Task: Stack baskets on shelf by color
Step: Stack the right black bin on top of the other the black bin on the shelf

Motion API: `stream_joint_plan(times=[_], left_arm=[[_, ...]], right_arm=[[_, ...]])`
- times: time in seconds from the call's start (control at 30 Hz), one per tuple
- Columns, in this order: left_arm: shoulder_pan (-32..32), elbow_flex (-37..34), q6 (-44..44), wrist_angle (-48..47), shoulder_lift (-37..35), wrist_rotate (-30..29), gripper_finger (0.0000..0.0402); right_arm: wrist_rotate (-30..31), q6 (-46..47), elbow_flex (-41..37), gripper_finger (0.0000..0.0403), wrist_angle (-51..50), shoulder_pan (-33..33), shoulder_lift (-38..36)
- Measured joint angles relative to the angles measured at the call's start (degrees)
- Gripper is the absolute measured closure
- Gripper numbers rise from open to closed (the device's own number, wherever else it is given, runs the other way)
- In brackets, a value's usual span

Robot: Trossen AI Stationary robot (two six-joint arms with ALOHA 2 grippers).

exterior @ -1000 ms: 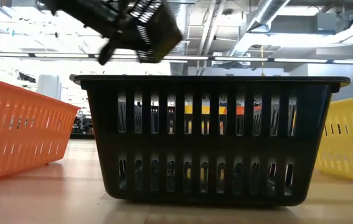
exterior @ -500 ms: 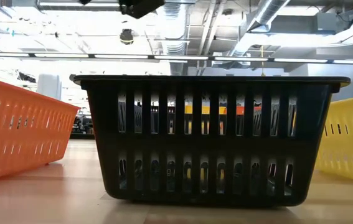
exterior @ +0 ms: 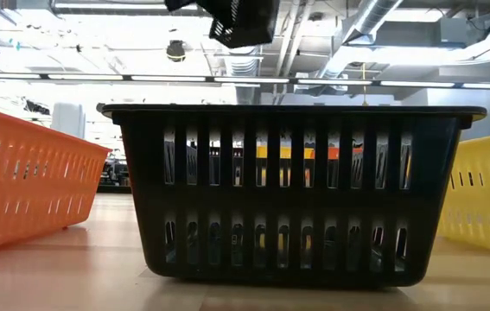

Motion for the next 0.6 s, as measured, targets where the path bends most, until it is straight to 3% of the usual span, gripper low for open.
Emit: stream_joint_plan(times=[0.27,0.6], left_arm=[[2.9,0.0,-17.4,-8.5,3.7,-3.2,0.0401],[7.5,0.0,-16.1,-4.8,11.7,8.7,0.0401]], right_arm=[[2.5,-3.2,-0.1,0.0400,0.0,-1.4,-4.7],[4.1,-4.9,-5.4,0.0401,0.0,-6.4,-6.7]])
